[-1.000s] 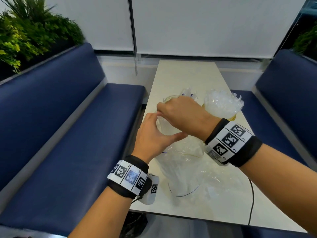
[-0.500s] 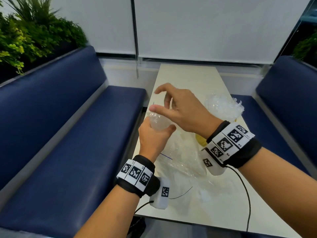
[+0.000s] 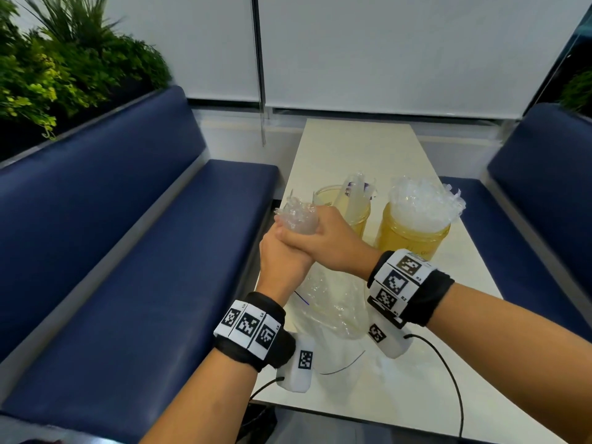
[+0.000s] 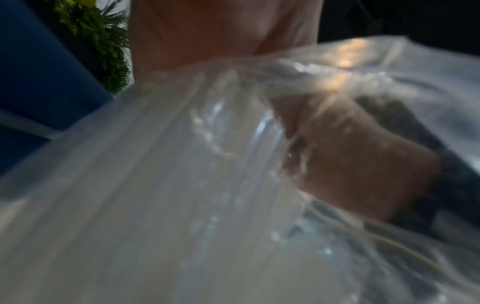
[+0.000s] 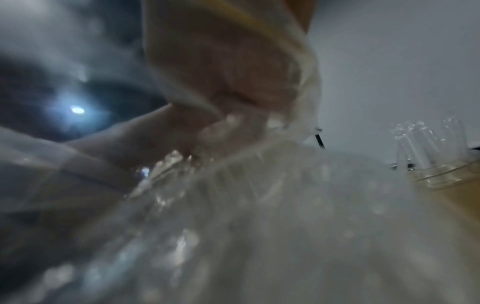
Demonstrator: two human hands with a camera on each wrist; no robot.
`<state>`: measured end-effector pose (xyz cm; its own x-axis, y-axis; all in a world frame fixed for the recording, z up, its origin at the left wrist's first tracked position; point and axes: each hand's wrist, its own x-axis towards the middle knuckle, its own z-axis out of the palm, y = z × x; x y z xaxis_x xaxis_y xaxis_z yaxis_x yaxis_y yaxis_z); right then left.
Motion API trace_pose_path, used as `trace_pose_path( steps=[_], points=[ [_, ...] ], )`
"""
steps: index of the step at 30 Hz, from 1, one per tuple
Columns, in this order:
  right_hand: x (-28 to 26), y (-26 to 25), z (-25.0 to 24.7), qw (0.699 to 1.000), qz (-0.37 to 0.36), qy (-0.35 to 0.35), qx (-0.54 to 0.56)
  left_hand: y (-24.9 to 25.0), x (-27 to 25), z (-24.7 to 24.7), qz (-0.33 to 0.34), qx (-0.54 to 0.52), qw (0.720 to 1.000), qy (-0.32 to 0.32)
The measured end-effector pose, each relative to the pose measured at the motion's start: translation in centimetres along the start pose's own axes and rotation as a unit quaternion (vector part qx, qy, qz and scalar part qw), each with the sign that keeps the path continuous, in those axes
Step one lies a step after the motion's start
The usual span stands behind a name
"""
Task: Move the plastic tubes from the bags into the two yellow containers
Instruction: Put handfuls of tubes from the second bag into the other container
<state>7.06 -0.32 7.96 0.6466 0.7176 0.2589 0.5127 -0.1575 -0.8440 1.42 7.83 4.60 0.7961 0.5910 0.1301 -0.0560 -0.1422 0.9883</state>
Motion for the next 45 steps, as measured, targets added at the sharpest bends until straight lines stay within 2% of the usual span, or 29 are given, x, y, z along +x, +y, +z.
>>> trace_pose_path(
  steps=[2, 4, 10, 14, 19, 22, 24, 27, 32, 39, 45],
  points=[
    [0.1, 0.1, 0.1, 0.999, -0.005, 0.023, 0.024, 0.1, -0.2, -0.7, -0.002, 0.06, 0.998, -0.025],
    [0.4, -0.3, -0.1, 0.998, -0.017, 0.049, 0.033, -0.4, -0.4, -1.5, -0.018, 0.062, 0.996, -0.053],
    [2.0, -5.1, -2.5, 0.986, -0.043, 0.135, 0.09, -0.5, -1.0, -2.1, -0.01, 0.171, 0.983, -0.063],
    [3.9, -8.7, -5.1, 0.973, -0.078, 0.182, 0.117, -0.9, -1.1, -2.9, -0.008, 0.187, 0.98, -0.065],
    [5.8, -11.2, -9.4, 0.938, -0.151, 0.241, 0.197, -2.3, -0.7, -4.4, 0.005, 0.166, 0.984, -0.066],
    [7.2, -10.4, -11.8, 0.905, -0.217, 0.306, 0.199, -3.2, -0.5, -5.5, 0.003, 0.159, 0.986, -0.054],
    [8.5, -8.6, -12.7, 0.891, -0.232, 0.348, 0.177, -3.4, -0.6, -6.0, 0.002, 0.16, 0.986, -0.045],
    [10.6, -4.3, -12.4, 0.891, -0.189, 0.385, 0.148, -3.5, -0.7, -6.4, -0.001, 0.151, 0.988, -0.044],
    [12.8, 3.7, -9.7, 0.911, -0.057, 0.385, 0.135, -3.6, -0.6, -6.7, 0.006, 0.144, 0.988, -0.056],
    [12.8, 9.6, -6.7, 0.923, 0.027, 0.368, 0.11, -3.0, 0.1, -6.5, -0.001, 0.128, 0.99, -0.059],
    [11.3, 13.8, -5.0, 0.941, 0.178, 0.287, 0.036, -2.6, 0.5, -5.7, 0.002, 0.124, 0.99, -0.062]
  ],
)
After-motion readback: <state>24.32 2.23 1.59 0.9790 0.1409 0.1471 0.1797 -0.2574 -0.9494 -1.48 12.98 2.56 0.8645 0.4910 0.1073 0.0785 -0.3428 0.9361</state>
